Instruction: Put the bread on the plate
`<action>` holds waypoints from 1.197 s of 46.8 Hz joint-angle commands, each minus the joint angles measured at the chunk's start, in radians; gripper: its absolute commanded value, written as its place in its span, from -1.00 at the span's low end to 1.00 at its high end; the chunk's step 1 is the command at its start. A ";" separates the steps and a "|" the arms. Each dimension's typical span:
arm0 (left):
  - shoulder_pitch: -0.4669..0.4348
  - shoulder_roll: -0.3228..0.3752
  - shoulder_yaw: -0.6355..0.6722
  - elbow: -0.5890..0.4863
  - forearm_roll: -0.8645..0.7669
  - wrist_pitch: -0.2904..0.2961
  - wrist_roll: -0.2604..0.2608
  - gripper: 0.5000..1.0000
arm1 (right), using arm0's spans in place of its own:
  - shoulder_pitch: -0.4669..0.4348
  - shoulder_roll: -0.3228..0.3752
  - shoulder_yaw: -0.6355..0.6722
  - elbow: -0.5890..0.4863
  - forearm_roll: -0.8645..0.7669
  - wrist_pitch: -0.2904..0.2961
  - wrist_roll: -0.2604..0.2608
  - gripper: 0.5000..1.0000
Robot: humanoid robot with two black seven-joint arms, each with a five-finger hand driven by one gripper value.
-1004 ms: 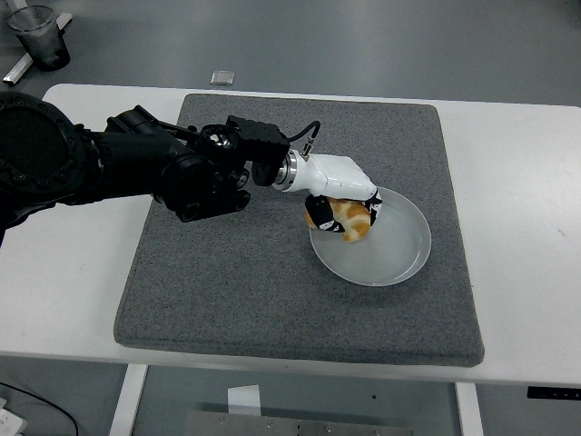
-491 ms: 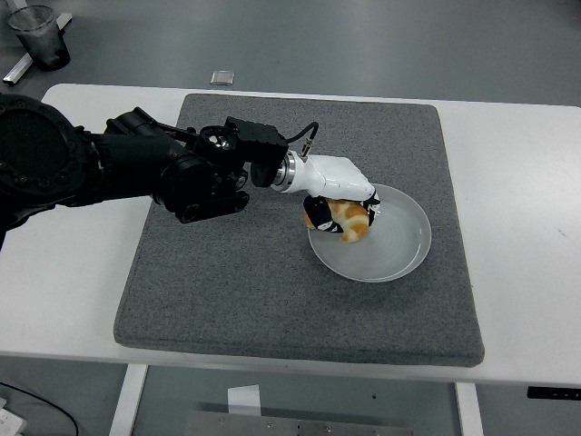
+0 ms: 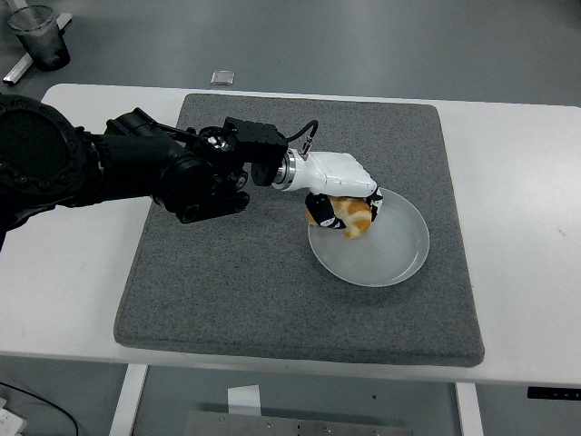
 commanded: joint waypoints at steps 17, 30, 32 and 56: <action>0.029 0.000 -0.004 0.000 -0.002 0.020 0.001 0.44 | 0.000 0.000 0.000 0.000 0.000 0.000 0.000 0.73; 0.018 0.000 -0.014 -0.001 -0.012 0.020 0.001 0.86 | 0.000 0.000 0.000 0.000 -0.001 0.000 0.000 0.73; 0.015 0.000 -0.024 -0.003 -0.017 0.020 0.001 0.87 | 0.000 0.000 0.000 0.000 0.000 0.000 0.000 0.73; -0.092 0.000 -0.267 -0.014 -0.113 0.008 0.001 0.99 | 0.000 0.000 0.000 0.000 0.000 0.000 0.000 0.73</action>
